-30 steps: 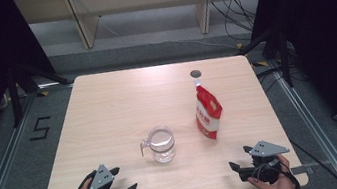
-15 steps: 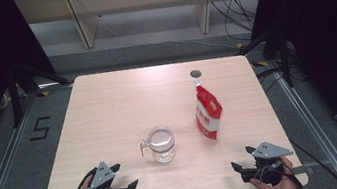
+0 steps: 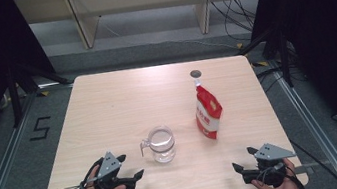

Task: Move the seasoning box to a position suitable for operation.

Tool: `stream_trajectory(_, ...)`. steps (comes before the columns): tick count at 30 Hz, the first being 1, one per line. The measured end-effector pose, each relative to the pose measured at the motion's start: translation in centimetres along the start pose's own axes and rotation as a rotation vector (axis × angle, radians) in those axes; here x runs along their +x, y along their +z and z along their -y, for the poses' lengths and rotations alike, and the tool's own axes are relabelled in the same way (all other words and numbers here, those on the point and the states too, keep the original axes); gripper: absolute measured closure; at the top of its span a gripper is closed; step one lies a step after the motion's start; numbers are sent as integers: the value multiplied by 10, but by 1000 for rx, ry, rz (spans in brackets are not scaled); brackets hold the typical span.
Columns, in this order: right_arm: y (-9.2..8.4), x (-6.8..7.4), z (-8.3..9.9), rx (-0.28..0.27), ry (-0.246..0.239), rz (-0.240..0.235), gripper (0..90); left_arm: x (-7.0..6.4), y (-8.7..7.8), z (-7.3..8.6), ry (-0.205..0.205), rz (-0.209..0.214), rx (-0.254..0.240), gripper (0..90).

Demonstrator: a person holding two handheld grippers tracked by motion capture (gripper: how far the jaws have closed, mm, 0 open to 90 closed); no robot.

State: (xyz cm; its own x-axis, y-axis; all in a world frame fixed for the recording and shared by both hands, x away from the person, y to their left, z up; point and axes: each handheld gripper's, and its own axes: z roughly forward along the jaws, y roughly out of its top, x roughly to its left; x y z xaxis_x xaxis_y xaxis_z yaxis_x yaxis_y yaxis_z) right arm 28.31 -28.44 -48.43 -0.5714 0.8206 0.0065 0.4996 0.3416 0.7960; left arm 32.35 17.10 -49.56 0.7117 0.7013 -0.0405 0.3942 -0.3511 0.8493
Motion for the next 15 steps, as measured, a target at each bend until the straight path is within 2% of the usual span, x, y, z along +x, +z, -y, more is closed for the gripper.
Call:
stream_trajectory(1, 0, 0, 0, 2, -2, 1, 244, 0, 3, -3, 6, 3, -4, 210)
stream_trajectory(2, 0, 2, 0, 7, 23, -4, 245, -1, 5, -4, 8, 4, -4, 223)
stream_trajectory(3, 1, 1, 0, -5, -10, -8, 245, 0, 8, -7, 33, 8, 2, 254)
stream_trajectory(4, 1, 1, 0, -4, -8, -8, 245, 0, 10, -9, 54, 6, -2, 311)
stream_trajectory(5, 1, 1, 0, -4, -4, -10, 245, -1, 12, -9, 54, 5, -6, 339)
stream_trajectory(6, 1, 1, 0, -3, -5, -9, 248, 0, 14, -11, 74, -11, -3, 341)
stream_trajectory(7, 1, 0, 0, 7, -11, -12, 251, -1, 17, -12, 63, -15, -8, 350)
stream_trajectory(8, 1, 1, 0, 9, -8, -18, 251, 1, 18, -13, 88, -30, 7, 349)
stream_trajectory(9, 1, 1, 0, 9, -8, -18, 251, 2, 20, -14, 90, -36, -5, 349)
stream_trajectory(10, 1, 0, 0, 7, -17, -19, 251, 1, 23, -14, 68, -38, -5, 355)
stream_trajectory(11, 1, 1, 0, 6, -11, -14, 251, 2, 25, -15, 61, -37, -18, 410)
stream_trajectory(13, 1, 1, 0, 3, -17, -8, 251, 3, 28, -18, 75, -33, -28, 435)
stream_trajectory(14, 1, 2, 0, 12, -3, -9, 252, 3, 29, -18, 49, -27, -38, 442)
stream_trajectory(15, 1, 2, 0, 12, 0, -13, 253, 3, 29, -19, 49, -24, -40, 460)
